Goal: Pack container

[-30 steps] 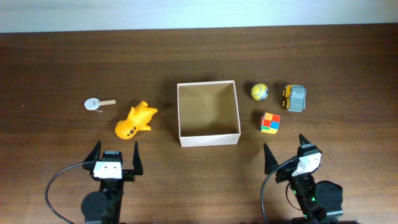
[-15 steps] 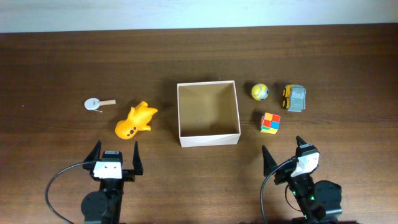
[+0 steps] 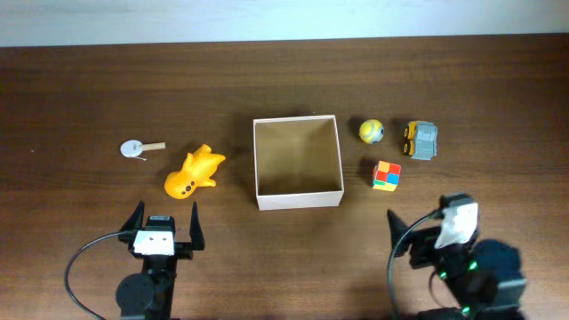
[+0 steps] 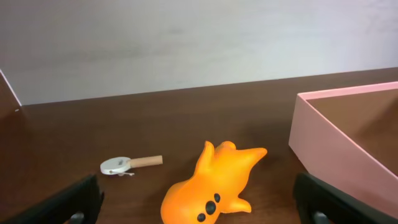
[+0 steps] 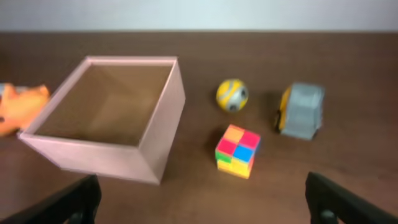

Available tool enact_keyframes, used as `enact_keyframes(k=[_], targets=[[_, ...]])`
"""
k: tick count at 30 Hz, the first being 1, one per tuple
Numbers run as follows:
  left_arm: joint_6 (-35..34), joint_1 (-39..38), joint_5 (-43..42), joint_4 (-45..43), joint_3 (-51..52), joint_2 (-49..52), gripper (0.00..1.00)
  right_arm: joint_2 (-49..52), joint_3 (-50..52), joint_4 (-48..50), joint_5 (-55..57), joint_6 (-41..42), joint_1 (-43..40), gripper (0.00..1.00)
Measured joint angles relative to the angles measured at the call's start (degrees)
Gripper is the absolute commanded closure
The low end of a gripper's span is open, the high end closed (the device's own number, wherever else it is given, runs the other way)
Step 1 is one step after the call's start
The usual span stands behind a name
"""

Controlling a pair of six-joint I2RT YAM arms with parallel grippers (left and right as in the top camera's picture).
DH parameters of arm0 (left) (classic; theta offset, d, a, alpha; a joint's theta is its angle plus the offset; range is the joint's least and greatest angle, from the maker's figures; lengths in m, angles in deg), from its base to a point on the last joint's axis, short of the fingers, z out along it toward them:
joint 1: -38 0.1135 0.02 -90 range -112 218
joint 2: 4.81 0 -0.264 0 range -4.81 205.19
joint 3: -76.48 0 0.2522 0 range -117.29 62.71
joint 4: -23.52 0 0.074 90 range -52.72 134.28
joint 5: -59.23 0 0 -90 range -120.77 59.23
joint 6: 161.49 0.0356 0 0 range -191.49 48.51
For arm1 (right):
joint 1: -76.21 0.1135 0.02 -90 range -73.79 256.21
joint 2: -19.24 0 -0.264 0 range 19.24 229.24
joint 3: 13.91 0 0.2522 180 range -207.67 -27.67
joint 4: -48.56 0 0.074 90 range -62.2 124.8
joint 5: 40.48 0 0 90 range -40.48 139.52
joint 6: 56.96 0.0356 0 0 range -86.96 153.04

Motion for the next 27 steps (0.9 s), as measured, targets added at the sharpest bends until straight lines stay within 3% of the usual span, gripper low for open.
enact_keyframes(k=[5, 10, 20, 27], targets=[[0.0, 0.0, 0.0, 0.0, 0.0, 0.0, 0.01, 20.3, -26.9, -16.6, 3.7, 0.0, 0.0, 0.01], [0.0, 0.0, 0.0, 0.0, 0.0, 0.0, 0.01, 36.9, -48.1, -24.8, 5.3, -0.1, 0.0, 0.01], [0.0, 0.0, 0.0, 0.0, 0.0, 0.0, 0.01, 57.7, -52.5, -24.6, 14.8, -5.6, 0.0, 0.02], [0.0, 0.0, 0.0, 0.0, 0.0, 0.0, 0.01, 69.4, -52.5, -17.1, 17.7, -6.9, -1.1, 0.01]])
